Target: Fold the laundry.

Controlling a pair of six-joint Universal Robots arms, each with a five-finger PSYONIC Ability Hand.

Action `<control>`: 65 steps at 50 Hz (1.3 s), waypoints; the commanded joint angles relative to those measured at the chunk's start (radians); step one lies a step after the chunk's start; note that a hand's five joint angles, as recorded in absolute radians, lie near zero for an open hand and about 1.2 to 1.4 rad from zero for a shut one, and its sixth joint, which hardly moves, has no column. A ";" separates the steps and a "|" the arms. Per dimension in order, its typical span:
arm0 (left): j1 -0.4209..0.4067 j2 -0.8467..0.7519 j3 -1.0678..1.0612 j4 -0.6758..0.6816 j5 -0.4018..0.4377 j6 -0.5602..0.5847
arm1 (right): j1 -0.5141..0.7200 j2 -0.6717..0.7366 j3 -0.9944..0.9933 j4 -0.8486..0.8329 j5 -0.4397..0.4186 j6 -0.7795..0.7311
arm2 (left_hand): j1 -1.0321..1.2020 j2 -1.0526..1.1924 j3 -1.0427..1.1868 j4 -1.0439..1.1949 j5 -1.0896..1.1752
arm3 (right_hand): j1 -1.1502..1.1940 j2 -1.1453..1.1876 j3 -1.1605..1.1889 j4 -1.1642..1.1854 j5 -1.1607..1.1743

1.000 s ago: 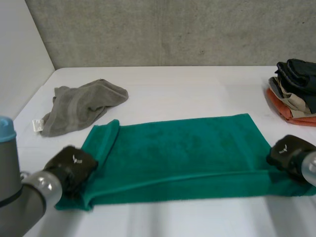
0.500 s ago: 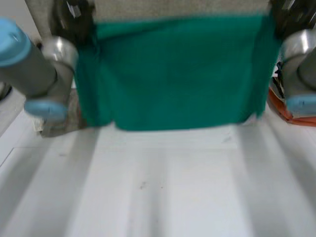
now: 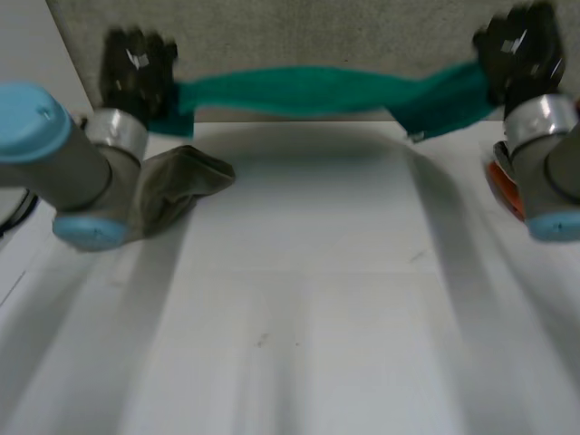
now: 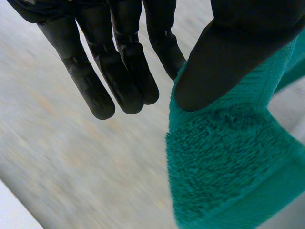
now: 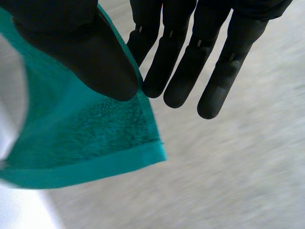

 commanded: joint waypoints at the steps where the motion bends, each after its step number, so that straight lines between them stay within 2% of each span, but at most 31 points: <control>1: -0.002 -0.035 -0.228 -0.095 0.043 0.008 | -0.006 0.041 0.178 0.167 -0.032 -0.025 | 0.248 0.196 0.203 0.192 0.219 | 0.263 0.221 0.203 0.198 0.190; 5: -0.004 0.002 -0.356 -0.199 0.052 0.017 | -0.059 0.018 0.304 0.348 -0.032 -0.097 | 0.248 0.196 0.203 0.192 0.219 | 0.263 0.221 0.203 0.198 0.190; 6: -0.006 0.054 -0.405 -0.258 0.053 0.025 | -0.065 0.004 0.318 0.375 -0.032 -0.111 | 0.248 0.196 0.203 0.192 0.219 | 0.263 0.221 0.203 0.198 0.190; 9: -0.009 0.147 -0.478 -0.371 0.055 0.052 | -0.098 -0.112 0.393 0.537 -0.029 -0.198 | 0.248 0.196 0.203 0.192 0.219 | 0.263 0.221 0.203 0.198 0.190; 10: -0.009 0.205 -0.524 -0.453 0.055 0.081 | -0.107 -0.140 0.410 0.585 -0.029 -0.226 | 0.248 0.196 0.203 0.192 0.219 | 0.263 0.221 0.203 0.198 0.190; 14: -0.012 0.337 -0.629 -0.645 0.053 0.159 | -0.170 -0.245 0.500 0.819 -0.025 -0.373 | 0.248 0.196 0.203 0.192 0.219 | 0.263 0.221 0.203 0.198 0.190; 17: -0.013 0.410 -0.679 -0.736 0.052 0.201 | -0.222 -0.326 0.556 0.940 -0.037 -0.471 | 0.248 0.196 0.203 0.192 0.219 | 0.263 0.221 0.203 0.198 0.190; 20: -0.027 0.476 -0.719 -0.811 0.057 0.244 | -0.243 -0.373 0.567 0.941 -0.052 -0.496 | 0.248 0.196 0.203 0.192 0.219 | 0.263 0.221 0.203 0.198 0.190; 24: -0.025 0.462 -0.700 -0.761 0.053 0.263 | -0.245 -0.380 0.565 0.867 -0.069 -0.492 | 0.248 0.196 0.203 0.192 0.219 | 0.263 0.221 0.203 0.198 0.190; 27: -0.027 0.395 -0.661 -0.643 0.047 0.266 | -0.239 -0.352 0.550 0.783 -0.071 -0.463 | 0.248 0.196 0.203 0.192 0.219 | 0.263 0.221 0.203 0.198 0.190; 29: -0.025 0.364 -0.643 -0.592 0.047 0.264 | -0.234 -0.305 0.528 0.725 -0.071 -0.429 | 0.248 0.196 0.203 0.192 0.219 | 0.263 0.221 0.203 0.198 0.190; 33: -0.022 0.268 -0.574 -0.469 0.044 0.261 | -0.120 -0.178 0.423 0.553 -0.057 -0.320 | 0.248 0.196 0.203 0.192 0.219 | 0.263 0.221 0.203 0.198 0.190; 38: -0.019 0.156 -0.451 -0.350 0.043 0.258 | -0.067 -0.061 0.315 0.421 -0.054 -0.285 | 0.248 0.196 0.203 0.192 0.219 | 0.263 0.221 0.203 0.198 0.190; 45: -0.019 0.022 -0.304 -0.327 0.038 0.256 | -0.018 0.118 0.144 0.297 -0.055 -0.275 | 0.248 0.196 0.203 0.192 0.219 | 0.263 0.221 0.203 0.198 0.190; 49: -0.024 -0.052 -0.223 -0.330 -0.028 0.258 | 0.002 0.221 0.041 0.245 -0.052 -0.279 | 0.248 0.196 0.203 0.192 0.219 | 0.263 0.221 0.203 0.198 0.190; 52: -0.032 -0.101 -0.154 -0.334 -0.115 0.261 | 0.003 0.294 -0.032 0.209 -0.049 -0.286 | 0.248 0.196 0.203 0.192 0.219 | 0.263 0.221 0.203 0.198 0.190; 57: -0.035 -0.159 -0.078 -0.325 -0.141 0.253 | 0.005 0.376 -0.122 0.185 -0.029 -0.286 | 0.248 0.196 0.203 0.192 0.219 | 0.263 0.221 0.203 0.198 0.190; 58: -0.036 -0.164 -0.072 -0.323 -0.135 0.253 | 0.005 0.396 -0.143 0.185 -0.010 -0.288 | 0.190 0.139 0.145 0.134 0.162 | -0.117 -0.158 -0.177 -0.182 -0.190; 59: -0.038 -0.170 -0.065 -0.323 -0.131 0.252 | 0.005 0.404 -0.153 0.183 0.006 -0.286 | -0.101 -0.153 -0.146 -0.157 -0.129 | -0.330 -0.371 -0.390 -0.395 -0.403; 60: -0.041 -0.174 -0.049 -0.322 -0.118 0.249 | 0.004 0.410 -0.162 0.183 0.020 -0.285 | -0.627 -0.679 -0.672 -0.683 -0.656 | -0.498 -0.539 -0.558 -0.563 -0.571; 61: -0.045 -0.176 -0.042 -0.320 -0.114 0.246 | 0.003 0.415 -0.170 0.180 0.038 -0.279 | -0.839 -0.890 -0.884 -0.895 -0.867 | -0.682 -0.724 -0.742 -0.748 -0.755; 62: -0.050 -0.174 -0.035 -0.319 -0.109 0.244 | 0.005 0.416 -0.180 0.175 0.076 -0.269 | -0.974 -1.025 -1.019 -1.030 -1.002 | -0.959 -1.000 -1.019 -1.024 -1.032; 65: -0.068 -0.167 -0.014 -0.310 -0.094 0.233 | 0.011 0.406 -0.177 0.166 0.107 -0.256 | -0.974 -1.025 -1.019 -1.030 -1.002 | -0.959 -1.000 -1.019 -1.024 -1.032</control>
